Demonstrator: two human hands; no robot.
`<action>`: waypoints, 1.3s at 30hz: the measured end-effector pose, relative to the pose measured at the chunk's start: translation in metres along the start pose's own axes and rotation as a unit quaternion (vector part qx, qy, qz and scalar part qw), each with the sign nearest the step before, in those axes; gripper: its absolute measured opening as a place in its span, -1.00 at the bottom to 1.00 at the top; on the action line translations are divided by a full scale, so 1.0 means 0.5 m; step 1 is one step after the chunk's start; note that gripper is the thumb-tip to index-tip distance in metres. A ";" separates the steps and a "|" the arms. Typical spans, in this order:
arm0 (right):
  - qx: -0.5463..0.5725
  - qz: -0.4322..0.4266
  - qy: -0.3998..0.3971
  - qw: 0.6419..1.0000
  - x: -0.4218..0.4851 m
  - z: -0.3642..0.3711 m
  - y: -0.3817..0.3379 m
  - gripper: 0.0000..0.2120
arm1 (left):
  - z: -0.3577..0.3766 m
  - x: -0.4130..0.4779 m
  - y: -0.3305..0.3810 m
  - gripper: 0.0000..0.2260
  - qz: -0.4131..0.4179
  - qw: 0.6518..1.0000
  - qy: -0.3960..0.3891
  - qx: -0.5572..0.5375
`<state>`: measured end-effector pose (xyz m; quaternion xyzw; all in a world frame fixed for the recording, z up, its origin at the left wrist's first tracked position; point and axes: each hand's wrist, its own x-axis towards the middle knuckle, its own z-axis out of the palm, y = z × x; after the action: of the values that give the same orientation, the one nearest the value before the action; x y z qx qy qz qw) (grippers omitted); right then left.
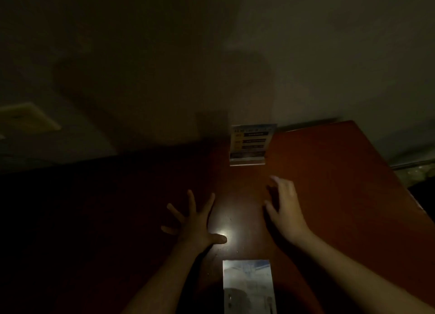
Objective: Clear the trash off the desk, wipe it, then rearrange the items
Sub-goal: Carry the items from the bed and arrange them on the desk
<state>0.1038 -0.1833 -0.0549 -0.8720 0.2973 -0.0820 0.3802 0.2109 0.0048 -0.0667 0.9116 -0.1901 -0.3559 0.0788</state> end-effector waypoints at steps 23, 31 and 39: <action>0.201 0.298 -0.168 0.918 -0.347 0.002 -0.043 -0.81 | 0.112 -0.224 -0.100 -0.11 -0.012 0.998 -0.042 0.040; 0.330 0.106 -0.103 0.932 -0.348 -0.044 -0.019 -0.89 | 0.103 -0.209 -0.096 -0.04 -0.006 0.997 -0.064 0.039; 0.164 0.060 -0.055 0.983 -0.293 -0.038 0.022 -0.68 | 0.076 -0.179 -0.093 0.13 0.001 0.994 -0.082 0.069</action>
<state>-0.0271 -0.1156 -0.0373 -0.7814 0.3107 -0.0587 0.5380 0.1384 0.0828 -0.0521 0.8822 -0.2213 -0.4156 0.0004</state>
